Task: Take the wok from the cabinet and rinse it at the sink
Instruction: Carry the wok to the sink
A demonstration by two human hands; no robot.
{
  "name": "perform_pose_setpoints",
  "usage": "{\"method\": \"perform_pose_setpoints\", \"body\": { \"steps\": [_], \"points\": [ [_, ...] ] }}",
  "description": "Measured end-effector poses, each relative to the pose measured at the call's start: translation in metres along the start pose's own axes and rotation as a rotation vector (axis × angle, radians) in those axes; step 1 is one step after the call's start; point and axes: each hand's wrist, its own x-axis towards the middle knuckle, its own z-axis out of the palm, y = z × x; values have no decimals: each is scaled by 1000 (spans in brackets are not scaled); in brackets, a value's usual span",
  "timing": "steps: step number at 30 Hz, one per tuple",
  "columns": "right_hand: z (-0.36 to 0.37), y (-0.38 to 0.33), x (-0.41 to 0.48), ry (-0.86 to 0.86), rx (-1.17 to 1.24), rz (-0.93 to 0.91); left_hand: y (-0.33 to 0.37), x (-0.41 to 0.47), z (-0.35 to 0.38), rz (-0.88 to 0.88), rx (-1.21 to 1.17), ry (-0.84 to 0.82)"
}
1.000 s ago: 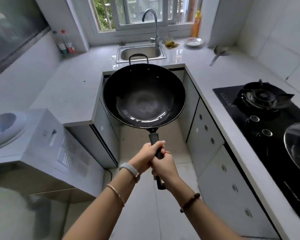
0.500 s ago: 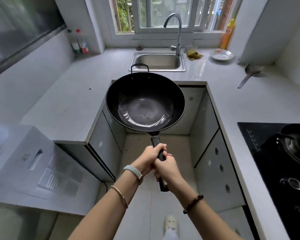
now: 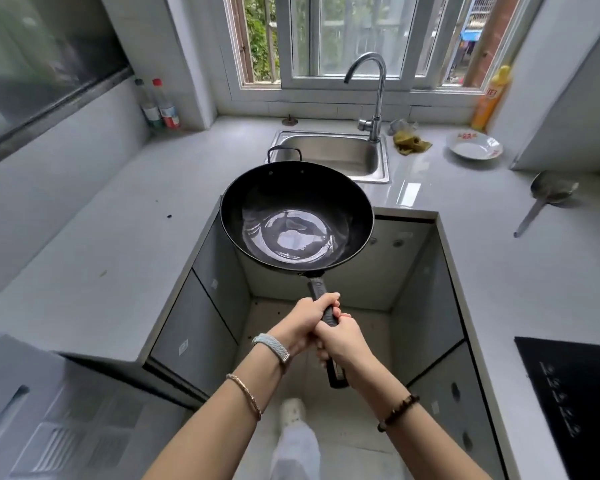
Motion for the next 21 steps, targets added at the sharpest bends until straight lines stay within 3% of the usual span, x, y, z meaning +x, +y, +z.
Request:
{"method": "perform_pose_setpoints", "body": {
  "steps": [12, 21],
  "points": [
    [25, -116, 180, 30, 53, 81, 147, 163, -30, -66, 118, -58],
    [5, -176, 277, 28, 106, 140, 219, 253, -14, -146, 120, -111]
  ]
}}
